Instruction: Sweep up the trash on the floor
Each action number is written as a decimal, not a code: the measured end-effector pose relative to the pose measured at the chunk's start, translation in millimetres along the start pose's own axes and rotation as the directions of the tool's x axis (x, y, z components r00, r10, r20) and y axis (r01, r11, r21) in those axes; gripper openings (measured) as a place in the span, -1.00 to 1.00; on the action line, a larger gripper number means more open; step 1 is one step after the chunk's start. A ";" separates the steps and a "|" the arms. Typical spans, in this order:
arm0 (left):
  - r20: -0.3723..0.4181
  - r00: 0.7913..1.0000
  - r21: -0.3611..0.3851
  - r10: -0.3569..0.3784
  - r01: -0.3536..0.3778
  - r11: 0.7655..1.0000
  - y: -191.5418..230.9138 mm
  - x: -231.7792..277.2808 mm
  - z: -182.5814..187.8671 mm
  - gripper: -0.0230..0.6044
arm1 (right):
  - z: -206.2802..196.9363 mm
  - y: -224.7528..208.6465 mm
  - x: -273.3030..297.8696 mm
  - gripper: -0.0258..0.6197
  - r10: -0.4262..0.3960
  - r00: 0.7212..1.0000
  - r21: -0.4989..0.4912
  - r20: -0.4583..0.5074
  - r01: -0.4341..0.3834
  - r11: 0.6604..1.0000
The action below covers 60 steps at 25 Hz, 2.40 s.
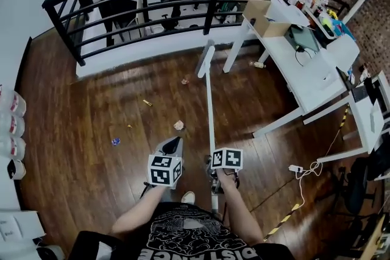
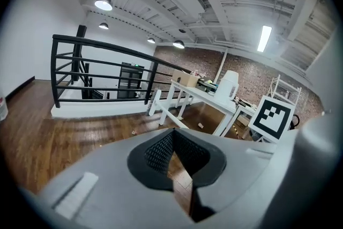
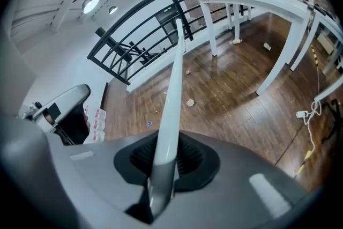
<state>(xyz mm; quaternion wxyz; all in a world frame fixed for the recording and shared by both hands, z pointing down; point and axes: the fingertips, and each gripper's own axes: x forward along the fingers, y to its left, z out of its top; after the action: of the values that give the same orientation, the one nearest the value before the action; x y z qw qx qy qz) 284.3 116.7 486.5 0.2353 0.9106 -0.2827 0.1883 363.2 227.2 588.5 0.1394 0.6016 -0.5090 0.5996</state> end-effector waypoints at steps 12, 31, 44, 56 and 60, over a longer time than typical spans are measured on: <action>0.009 0.999 0.033 -0.053 0.053 0.998 110.8 53.8 84.3 -0.91 | 83.9 46.2 77.4 -0.77 -0.050 0.996 0.102 -0.073 0.057 0.993; -0.026 0.999 -0.030 0.042 -0.043 0.999 204.9 142.4 126.1 -0.91 | 206.9 -11.0 159.7 -0.78 -0.235 0.935 -0.025 -0.267 0.237 0.971; -0.094 0.981 -0.065 0.169 -0.175 0.982 272.3 202.3 156.2 -0.91 | 323.7 -98.7 204.6 -0.79 -0.489 0.753 -0.306 -0.441 0.386 0.870; -0.141 0.947 -0.129 0.289 -0.307 0.943 326.7 182.1 135.7 -0.91 | 338.3 -98.5 253.6 -0.78 -0.732 0.494 -0.673 -0.469 0.336 0.659; -0.146 0.938 -0.160 0.315 -0.336 0.928 336.0 172.7 127.7 -0.91 | 309.0 -80.0 267.4 -0.78 -0.725 0.508 -0.724 -0.465 0.253 0.642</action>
<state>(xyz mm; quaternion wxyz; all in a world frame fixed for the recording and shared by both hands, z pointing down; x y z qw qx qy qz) 241.1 -270.3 572.4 0.2992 0.8130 -0.4316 0.2513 541.2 -96.9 780.0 0.6741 0.3647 -0.3585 0.5329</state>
